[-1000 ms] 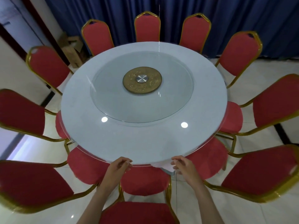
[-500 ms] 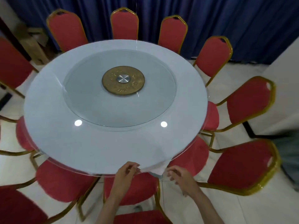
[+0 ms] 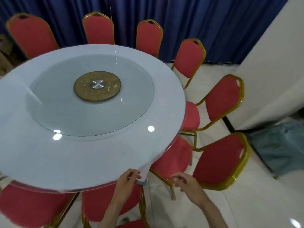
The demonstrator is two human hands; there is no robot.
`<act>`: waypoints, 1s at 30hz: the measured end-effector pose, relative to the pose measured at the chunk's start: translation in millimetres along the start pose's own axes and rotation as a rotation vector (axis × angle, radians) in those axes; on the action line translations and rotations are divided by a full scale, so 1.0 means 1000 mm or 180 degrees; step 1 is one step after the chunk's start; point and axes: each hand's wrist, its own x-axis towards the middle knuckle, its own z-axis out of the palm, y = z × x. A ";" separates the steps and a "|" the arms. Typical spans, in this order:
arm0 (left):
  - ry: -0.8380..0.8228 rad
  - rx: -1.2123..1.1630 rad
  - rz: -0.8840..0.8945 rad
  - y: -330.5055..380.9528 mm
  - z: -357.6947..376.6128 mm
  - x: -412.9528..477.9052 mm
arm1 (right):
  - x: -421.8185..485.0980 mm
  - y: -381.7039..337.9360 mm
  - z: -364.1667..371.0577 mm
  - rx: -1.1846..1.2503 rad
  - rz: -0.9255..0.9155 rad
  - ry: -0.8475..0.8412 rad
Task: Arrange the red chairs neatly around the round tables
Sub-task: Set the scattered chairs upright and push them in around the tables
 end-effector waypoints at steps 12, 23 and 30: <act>0.0294 0.0015 0.0176 0.043 0.208 -0.037 | -0.011 0.105 -0.185 0.0672 -0.0414 -0.0062; 0.0060 0.0047 0.0223 0.107 0.347 0.002 | -0.019 0.145 -0.316 0.0755 -0.0478 0.0249; 0.0193 -0.0019 0.0269 0.122 0.378 0.036 | 0.044 0.131 -0.357 0.0618 -0.0607 0.0086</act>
